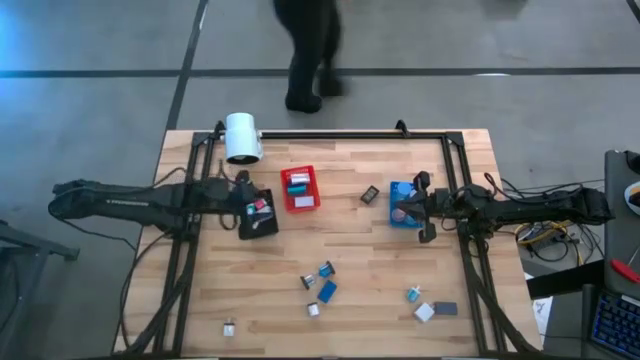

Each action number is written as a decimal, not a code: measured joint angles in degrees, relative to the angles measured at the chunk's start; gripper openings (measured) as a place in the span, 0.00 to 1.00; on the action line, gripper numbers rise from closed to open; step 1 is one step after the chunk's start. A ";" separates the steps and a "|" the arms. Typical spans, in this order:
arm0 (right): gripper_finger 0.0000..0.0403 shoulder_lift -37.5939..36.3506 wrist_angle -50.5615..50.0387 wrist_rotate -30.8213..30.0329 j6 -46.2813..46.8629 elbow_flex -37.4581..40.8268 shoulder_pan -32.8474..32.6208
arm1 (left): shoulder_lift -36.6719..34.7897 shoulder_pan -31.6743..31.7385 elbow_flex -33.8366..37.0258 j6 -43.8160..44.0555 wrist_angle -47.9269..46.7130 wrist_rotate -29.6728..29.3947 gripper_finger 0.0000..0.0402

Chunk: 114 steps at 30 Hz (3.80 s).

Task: Pick & Place Office items
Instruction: Put the dark blue digital clock into the red bin

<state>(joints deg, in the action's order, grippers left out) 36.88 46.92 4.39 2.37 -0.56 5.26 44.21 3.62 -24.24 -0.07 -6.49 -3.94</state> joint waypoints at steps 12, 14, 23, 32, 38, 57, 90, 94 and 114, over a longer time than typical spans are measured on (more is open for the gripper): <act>0.02 0.02 0.04 0.02 0.22 0.00 0.00 | -13.51 -0.02 1.33 -2.54 0.07 2.91 0.03; 0.02 0.02 0.04 0.02 0.22 0.00 0.00 | -15.56 -0.02 2.95 -2.56 1.25 2.92 0.01; 0.02 0.02 0.06 0.02 0.22 0.00 0.00 | -22.75 -0.01 11.89 -0.55 8.44 5.30 0.01; 0.02 0.02 0.00 0.02 0.29 0.00 0.00 | -29.60 -0.02 18.44 -0.41 11.66 7.59 0.00; 0.02 0.04 -2.18 0.00 -0.35 0.04 0.00 | -31.99 0.02 23.13 -1.46 14.10 7.60 0.00; 0.02 0.02 -1.75 -0.03 0.53 0.02 0.02 | -32.48 0.00 23.93 0.98 13.97 7.58 0.03; 0.02 4.48 -52.57 -6.52 6.01 -32.30 -5.42 | -32.40 -0.02 23.66 3.48 11.85 7.43 0.03; 0.02 5.87 -52.49 -6.53 5.62 -34.26 -6.94 | -32.40 -0.02 23.66 2.87 11.83 7.40 0.02; 0.02 10.01 -64.99 -13.59 13.31 -36.95 -17.22 | -32.40 0.00 23.66 7.73 12.46 0.91 0.07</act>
<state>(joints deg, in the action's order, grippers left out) 46.89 -18.07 -9.21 15.68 -37.51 -11.96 11.81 3.62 -0.58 7.66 5.98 -3.03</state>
